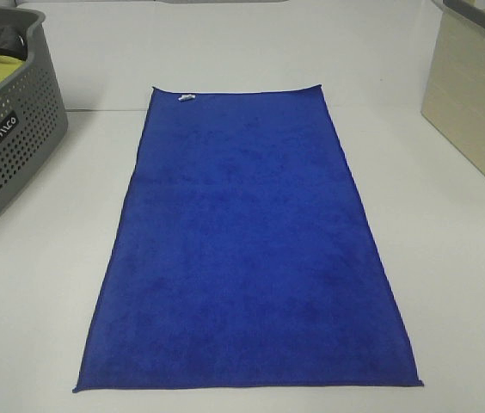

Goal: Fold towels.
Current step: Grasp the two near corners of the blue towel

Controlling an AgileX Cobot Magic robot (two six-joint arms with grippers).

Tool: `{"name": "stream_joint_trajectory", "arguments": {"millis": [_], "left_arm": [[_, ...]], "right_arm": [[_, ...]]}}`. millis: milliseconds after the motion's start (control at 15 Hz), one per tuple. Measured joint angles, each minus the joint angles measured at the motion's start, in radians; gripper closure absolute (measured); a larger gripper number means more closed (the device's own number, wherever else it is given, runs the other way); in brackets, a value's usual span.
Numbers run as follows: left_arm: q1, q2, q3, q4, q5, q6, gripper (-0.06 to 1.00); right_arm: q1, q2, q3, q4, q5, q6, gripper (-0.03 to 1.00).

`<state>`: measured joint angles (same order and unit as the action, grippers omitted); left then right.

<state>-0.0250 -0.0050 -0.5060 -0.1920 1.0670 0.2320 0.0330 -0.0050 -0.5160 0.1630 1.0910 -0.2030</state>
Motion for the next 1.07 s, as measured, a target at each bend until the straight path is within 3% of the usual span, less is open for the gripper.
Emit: {"name": "stream_joint_trajectory", "arguments": {"millis": [1067], "left_arm": [[0.000, 0.000, 0.000, 0.000, 0.000, 0.000, 0.32]], "right_arm": [[0.000, 0.000, 0.000, 0.000, 0.000, 0.000, 0.19]]}}
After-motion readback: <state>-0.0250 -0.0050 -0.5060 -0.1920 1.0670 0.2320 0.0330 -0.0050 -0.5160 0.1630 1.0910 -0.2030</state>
